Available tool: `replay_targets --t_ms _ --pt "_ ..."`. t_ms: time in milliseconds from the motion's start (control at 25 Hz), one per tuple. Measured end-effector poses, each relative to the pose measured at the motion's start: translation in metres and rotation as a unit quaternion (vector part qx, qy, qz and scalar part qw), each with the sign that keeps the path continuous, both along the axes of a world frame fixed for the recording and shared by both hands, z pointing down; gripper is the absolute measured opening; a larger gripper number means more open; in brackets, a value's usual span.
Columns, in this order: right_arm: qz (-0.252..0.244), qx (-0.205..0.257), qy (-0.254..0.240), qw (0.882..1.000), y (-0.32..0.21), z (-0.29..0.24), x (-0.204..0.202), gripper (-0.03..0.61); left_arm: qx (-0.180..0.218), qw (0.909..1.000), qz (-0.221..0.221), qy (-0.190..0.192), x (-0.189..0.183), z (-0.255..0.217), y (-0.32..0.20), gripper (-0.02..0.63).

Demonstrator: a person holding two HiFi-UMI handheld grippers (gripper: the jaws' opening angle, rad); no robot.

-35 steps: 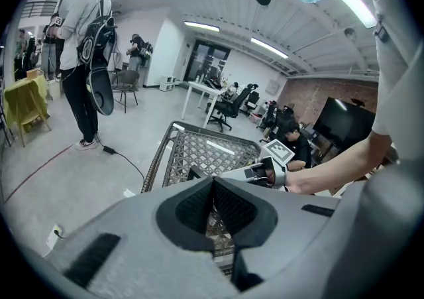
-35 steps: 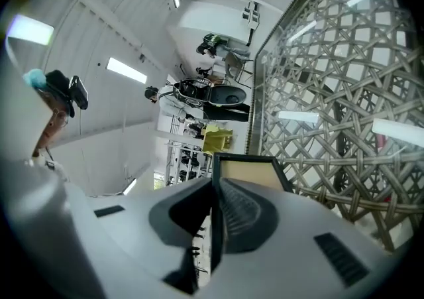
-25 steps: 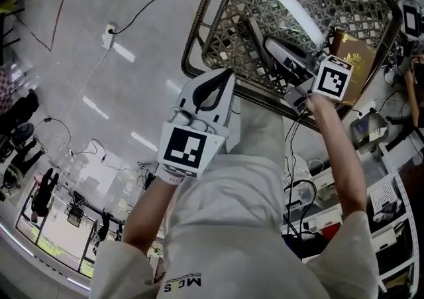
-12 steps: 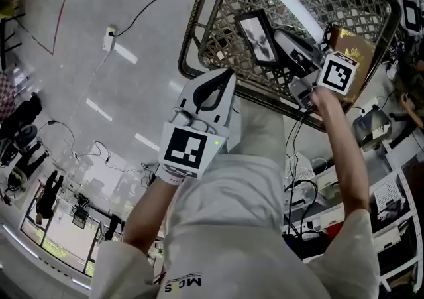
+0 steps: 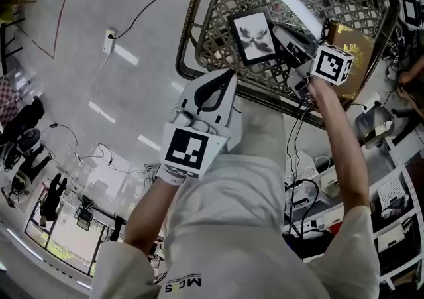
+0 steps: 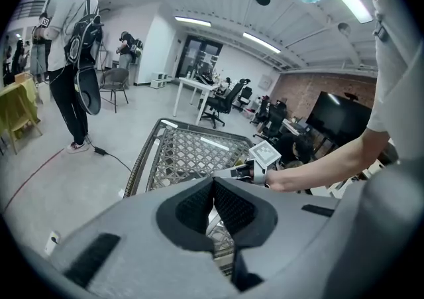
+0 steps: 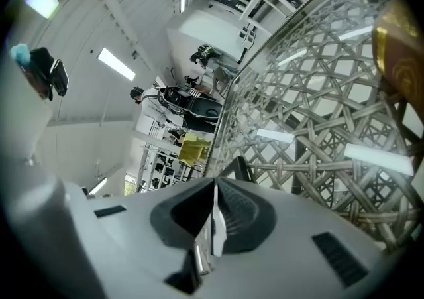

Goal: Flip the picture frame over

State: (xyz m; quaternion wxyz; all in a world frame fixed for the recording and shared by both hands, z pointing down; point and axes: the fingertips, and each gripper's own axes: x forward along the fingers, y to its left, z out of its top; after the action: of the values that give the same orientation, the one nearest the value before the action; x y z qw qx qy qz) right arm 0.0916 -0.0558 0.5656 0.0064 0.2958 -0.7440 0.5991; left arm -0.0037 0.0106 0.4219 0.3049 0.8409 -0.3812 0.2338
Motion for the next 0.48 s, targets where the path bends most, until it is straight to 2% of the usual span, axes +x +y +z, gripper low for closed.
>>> replay_targets --t_ms 280,480 --pt "0.014 0.003 0.035 0.999 0.001 0.003 0.008 0.031 0.008 0.9999 0.009 -0.003 -0.004 -0.001 0.000 0.025" --pt "0.014 0.035 0.072 0.997 0.006 -0.015 0.013 0.028 0.016 0.9998 0.010 0.001 -0.005 -0.009 -0.001 0.025"
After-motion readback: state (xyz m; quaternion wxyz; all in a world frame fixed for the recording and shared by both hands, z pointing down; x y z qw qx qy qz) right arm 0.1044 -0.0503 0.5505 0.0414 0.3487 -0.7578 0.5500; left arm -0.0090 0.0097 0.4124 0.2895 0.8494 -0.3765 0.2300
